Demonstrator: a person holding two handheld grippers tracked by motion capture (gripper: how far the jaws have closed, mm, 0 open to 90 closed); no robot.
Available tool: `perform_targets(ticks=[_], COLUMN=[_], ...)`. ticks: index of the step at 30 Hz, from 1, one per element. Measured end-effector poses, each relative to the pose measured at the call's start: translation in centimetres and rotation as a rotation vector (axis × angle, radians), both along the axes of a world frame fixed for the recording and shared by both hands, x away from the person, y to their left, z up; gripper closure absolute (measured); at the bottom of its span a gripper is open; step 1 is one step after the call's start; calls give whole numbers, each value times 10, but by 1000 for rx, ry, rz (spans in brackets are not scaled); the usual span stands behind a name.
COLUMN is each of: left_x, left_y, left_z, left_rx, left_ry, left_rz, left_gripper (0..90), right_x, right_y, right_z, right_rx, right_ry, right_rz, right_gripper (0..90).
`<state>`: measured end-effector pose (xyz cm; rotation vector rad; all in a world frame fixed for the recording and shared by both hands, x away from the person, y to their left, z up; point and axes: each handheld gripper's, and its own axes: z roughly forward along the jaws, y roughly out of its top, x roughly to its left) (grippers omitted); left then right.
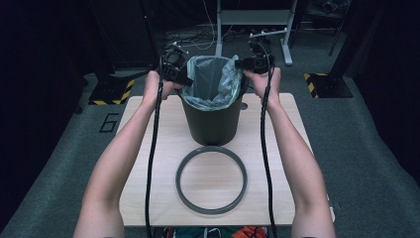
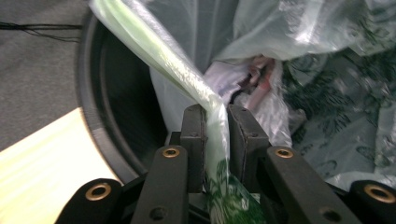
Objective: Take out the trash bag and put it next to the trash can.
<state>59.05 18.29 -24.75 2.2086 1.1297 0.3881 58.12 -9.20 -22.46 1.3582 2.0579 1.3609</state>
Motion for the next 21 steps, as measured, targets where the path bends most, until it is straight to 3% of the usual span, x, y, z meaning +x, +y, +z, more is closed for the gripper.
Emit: perform_targets(ticks=[2,3,6,7,11,17,21], left_x=[0,-1,-2,-3,-6,-10,-10], left_y=[0,1,4,6,14,23,25], left_z=[1,2,3,3,2,-3,-3], left_rx=[1,3,-5,-11,-30,-63,-69], left_ry=[-5,-6,-5,-8,-22,-21,-21], left_rz=[2,3,5,8,15,20,22], left_gripper=[768,766,757,756,750,745,745], right_x=[1,1,-8,-11,-31,-52,-60], right_y=[1,2,5,4,-4,-17,-17], right_z=[-2,-5,-14,-16,-25,-36,-41], right_rx=[-23,-61,-114,-122,-150,-141,-136], right_ry=[5,0,5,11,1,13,17], right_rz=[0,1,22,23,24,37,51], right_gripper=[852,806,654,591,485,439,503])
